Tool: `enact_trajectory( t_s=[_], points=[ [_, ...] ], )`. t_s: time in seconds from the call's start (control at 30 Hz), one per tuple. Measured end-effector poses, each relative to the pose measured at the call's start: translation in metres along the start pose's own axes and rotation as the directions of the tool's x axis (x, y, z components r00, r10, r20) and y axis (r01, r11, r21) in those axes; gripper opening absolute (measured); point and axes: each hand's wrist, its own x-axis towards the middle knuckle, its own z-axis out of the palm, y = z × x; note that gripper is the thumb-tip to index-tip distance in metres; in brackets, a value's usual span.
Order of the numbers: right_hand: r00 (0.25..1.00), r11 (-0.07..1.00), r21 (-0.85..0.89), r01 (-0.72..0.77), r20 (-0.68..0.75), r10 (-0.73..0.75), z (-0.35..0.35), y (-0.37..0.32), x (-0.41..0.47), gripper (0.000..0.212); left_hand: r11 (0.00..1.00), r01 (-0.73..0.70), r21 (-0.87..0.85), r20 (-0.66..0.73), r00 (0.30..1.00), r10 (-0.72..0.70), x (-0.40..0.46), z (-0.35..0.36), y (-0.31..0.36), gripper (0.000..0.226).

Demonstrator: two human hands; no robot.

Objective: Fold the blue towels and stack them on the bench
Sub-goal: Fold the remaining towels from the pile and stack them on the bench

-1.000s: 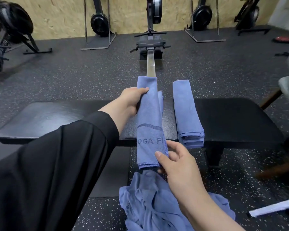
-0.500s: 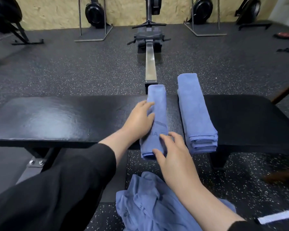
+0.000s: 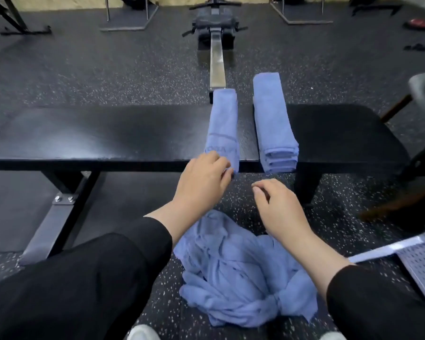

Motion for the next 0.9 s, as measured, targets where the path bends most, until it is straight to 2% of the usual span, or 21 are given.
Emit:
enact_trajectory(
  t_s=[0.07, 0.13, 0.23, 0.3, 0.43, 0.5, 0.6, 0.7, 0.9],
  points=[
    [0.989, 0.995, -0.065, -0.078, 0.12, 0.085, 0.002, 0.026, -0.021, 0.02, 0.999, -0.039, -0.024, 0.063, 0.997, 0.041, -0.022, 0.005, 0.021, 0.038],
    [0.952, 0.979, -0.131, -0.158, 0.242, 0.186, 0.006, 0.051, -0.044, 0.022, 0.999, -0.04, -0.015, 0.181, 0.983, 0.042, -0.046, 0.017, 0.039, 0.032],
    [0.888, 0.949, -0.239, -0.204, 0.363, 0.282, 0.015, 0.085, -0.076, 0.024, 0.999, -0.025, 0.031, 0.373, 0.928, 0.012, -0.085, 0.046, 0.05, 0.024],
    [0.839, 0.933, -0.301, -0.196, 0.44, 0.319, 0.023, 0.103, -0.091, 0.031, 0.996, -0.015, 0.09, 0.501, 0.865, -0.032, -0.107, 0.065, 0.047, 0.025],
    [0.749, 0.918, -0.357, -0.175, 0.557, 0.359, 0.045, 0.13, -0.106, 0.045, 0.987, 0.028, 0.157, 0.724, 0.676, -0.134, -0.132, 0.092, 0.038, 0.029],
    [0.729, 0.912, -0.363, -0.192, 0.57, 0.38, 0.056, 0.141, -0.104, 0.048, 0.987, 0.051, 0.151, 0.769, 0.622, -0.15, -0.133, 0.102, 0.035, 0.029],
    [0.723, 0.901, -0.362, -0.238, 0.553, 0.413, 0.068, 0.154, -0.093, 0.05, 0.987, 0.089, 0.13, 0.793, 0.589, -0.158, -0.128, 0.115, 0.036, 0.027],
    [0.711, 0.885, -0.391, -0.253, 0.546, 0.444, 0.081, 0.171, -0.081, 0.049, 0.989, 0.092, 0.112, 0.79, 0.595, -0.145, -0.118, 0.13, 0.04, 0.028],
    [0.677, 0.867, -0.455, -0.201, 0.576, 0.459, 0.108, 0.202, -0.06, 0.063, 0.993, 0.115, 0.027, 0.775, 0.625, -0.094, -0.093, 0.152, 0.053, 0.031]
  ],
)
